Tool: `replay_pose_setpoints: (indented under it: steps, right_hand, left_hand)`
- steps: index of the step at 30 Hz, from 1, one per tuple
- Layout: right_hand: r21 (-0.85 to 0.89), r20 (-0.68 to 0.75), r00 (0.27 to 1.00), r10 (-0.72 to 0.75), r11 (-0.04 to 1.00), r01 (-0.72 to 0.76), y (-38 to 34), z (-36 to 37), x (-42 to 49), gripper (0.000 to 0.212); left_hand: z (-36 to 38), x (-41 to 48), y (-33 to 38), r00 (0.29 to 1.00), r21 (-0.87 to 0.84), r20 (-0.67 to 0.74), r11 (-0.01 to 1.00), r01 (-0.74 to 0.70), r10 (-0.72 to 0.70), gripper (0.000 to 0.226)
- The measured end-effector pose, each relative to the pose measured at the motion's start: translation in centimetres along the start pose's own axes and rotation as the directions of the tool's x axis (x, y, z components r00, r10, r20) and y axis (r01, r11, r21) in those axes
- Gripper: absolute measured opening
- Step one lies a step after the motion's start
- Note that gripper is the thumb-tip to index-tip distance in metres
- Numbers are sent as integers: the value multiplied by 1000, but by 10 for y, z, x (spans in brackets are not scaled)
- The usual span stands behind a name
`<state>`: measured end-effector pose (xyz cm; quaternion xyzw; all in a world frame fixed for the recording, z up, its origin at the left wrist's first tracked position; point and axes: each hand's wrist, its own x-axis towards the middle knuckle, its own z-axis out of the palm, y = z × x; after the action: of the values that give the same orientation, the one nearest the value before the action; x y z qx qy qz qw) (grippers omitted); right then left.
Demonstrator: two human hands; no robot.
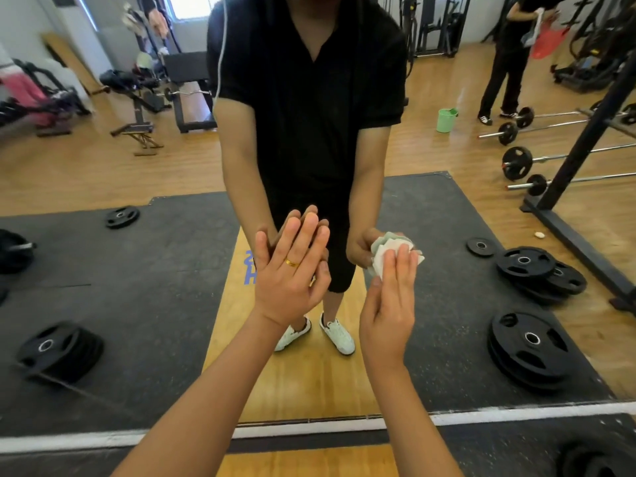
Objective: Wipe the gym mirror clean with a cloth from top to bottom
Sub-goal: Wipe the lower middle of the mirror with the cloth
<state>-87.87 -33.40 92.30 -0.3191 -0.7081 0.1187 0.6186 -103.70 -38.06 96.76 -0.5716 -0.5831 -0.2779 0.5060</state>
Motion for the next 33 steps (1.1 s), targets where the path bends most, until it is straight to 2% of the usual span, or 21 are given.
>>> replay_pose_setpoints:
  steps: [4,8,11,15,20,25,27,29,31,33]
  right_hand:
    - [-56,69,992,-101,993,105,18,-4,2,48]
    - [-47,75,988,-132,990,136,23,-7,4,46]
    - [-43,31,993,-115,992,116,21,-2,5,43]
    - [-12,-67,997,-27,1000,26,9,11,2,42]
    - [31,-176,980,89,996,-85,-11,25,2,41]
    - [66,-214,965,155,987,-144,-51,50,1,41]
    - [80,-157,983,97,993,-85,-68,60,-11,41]
    - [56,-67,997,-47,997,51,-72,64,-22,39]
    - [-12,-13,983,-185,983,185,-63,59,-22,38]
    - [-84,-5,965,-260,962,259,-52,51,-14,38]
  left_hand:
    - [-2,2,1,1000,28,14,1000,-5,5,64]
    - [-5,4,2,999,32,43,999,12,-13,63]
    - [-17,7,2,994,-72,107,997,33,-26,62]
    - [-51,-3,-24,987,-210,148,977,-31,63,64]
    - [-92,-45,-109,993,-125,120,992,31,-16,71]
    - [-86,-63,-165,989,40,139,998,-47,41,80]
    - [-74,-67,-164,995,75,95,996,-44,37,83]
    - [-65,-69,-164,999,100,34,994,-36,32,84]
    - [-63,-70,-165,999,98,0,995,-36,36,83]
    - [-63,-71,-166,999,80,-6,995,-53,54,81]
